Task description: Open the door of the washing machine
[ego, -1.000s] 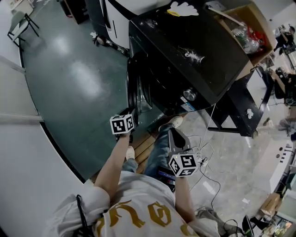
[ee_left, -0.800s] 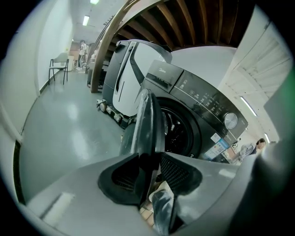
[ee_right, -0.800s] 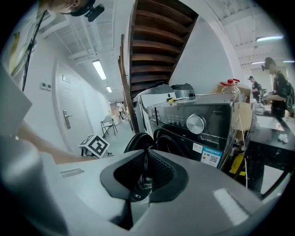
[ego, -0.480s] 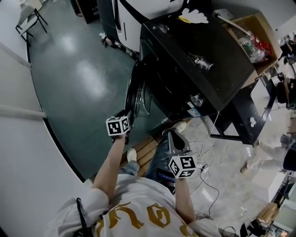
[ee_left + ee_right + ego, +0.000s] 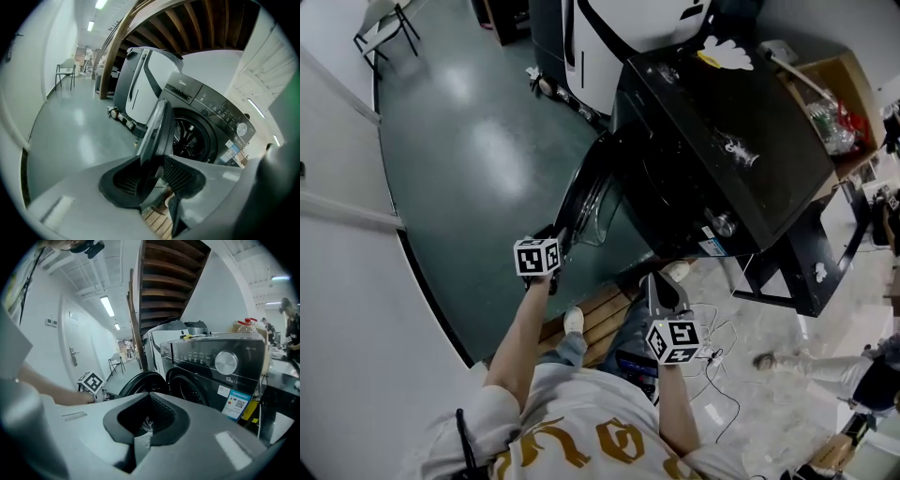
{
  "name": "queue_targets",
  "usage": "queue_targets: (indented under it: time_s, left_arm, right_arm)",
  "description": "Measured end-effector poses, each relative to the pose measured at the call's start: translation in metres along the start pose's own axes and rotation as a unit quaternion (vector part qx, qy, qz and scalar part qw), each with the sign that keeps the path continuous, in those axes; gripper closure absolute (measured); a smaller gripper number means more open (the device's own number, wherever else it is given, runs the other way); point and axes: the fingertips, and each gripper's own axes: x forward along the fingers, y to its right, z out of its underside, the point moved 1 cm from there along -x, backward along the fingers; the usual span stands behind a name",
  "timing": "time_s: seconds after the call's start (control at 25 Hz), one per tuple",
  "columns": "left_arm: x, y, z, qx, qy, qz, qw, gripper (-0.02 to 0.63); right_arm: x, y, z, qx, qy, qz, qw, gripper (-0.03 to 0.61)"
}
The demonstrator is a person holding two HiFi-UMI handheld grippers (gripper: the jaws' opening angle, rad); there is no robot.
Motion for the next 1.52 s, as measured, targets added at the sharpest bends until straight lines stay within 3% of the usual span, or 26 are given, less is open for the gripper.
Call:
queue_targets:
  time_s: [0.28,0.68,1.52]
  left_arm:
    - [-0.006,-0.029,-0.013,0.009,0.003,0.008,0.9999,0.454]
    - [-0.009,-0.052,-0.024,0.020,0.009,0.002,0.9998,0.449]
    - [-0.011,-0.059,-0.027,0.020,0.013,-0.014,0.9996,0.446]
  right_arm:
    - [0.029,-0.009,0.001,-0.006,-0.028,0.011,1.000,0.572]
    - [0.047,-0.015,-0.002,-0.007,-0.039,-0.006,0.999,0.571]
    - [0.033,0.008,0.007,-0.003,-0.049,0.032,0.998,0.569]
